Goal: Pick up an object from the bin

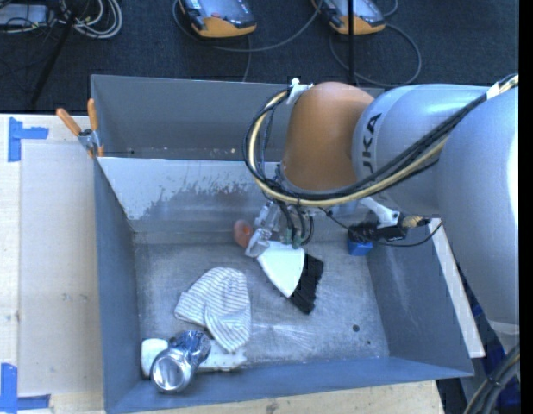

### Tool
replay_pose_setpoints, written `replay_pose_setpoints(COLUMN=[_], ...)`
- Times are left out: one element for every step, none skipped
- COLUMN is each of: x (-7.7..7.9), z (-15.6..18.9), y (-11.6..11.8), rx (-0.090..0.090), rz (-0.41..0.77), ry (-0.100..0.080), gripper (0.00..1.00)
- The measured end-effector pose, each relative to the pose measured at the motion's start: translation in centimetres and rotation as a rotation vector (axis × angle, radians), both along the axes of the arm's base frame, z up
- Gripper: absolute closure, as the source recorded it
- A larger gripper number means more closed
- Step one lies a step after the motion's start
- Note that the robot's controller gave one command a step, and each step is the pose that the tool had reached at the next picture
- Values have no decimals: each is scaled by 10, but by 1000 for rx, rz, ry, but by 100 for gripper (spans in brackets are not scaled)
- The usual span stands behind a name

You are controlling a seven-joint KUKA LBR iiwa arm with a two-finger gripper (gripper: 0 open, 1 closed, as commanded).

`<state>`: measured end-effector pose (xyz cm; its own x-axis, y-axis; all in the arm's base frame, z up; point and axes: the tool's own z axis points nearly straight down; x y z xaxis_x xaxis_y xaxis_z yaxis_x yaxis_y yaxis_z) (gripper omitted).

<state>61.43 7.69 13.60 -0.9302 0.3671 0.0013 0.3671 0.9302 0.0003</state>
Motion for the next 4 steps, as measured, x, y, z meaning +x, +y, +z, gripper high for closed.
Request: replay_pose_setpoints(x=[-1,2,7,4], z=[2,19,39,39], y=[-8,-9,-7,-19], rx=[1,-1,0,-1], rz=[-9,9,1,2], ry=[-1,1,0,0], gripper=[100,100,100,100])
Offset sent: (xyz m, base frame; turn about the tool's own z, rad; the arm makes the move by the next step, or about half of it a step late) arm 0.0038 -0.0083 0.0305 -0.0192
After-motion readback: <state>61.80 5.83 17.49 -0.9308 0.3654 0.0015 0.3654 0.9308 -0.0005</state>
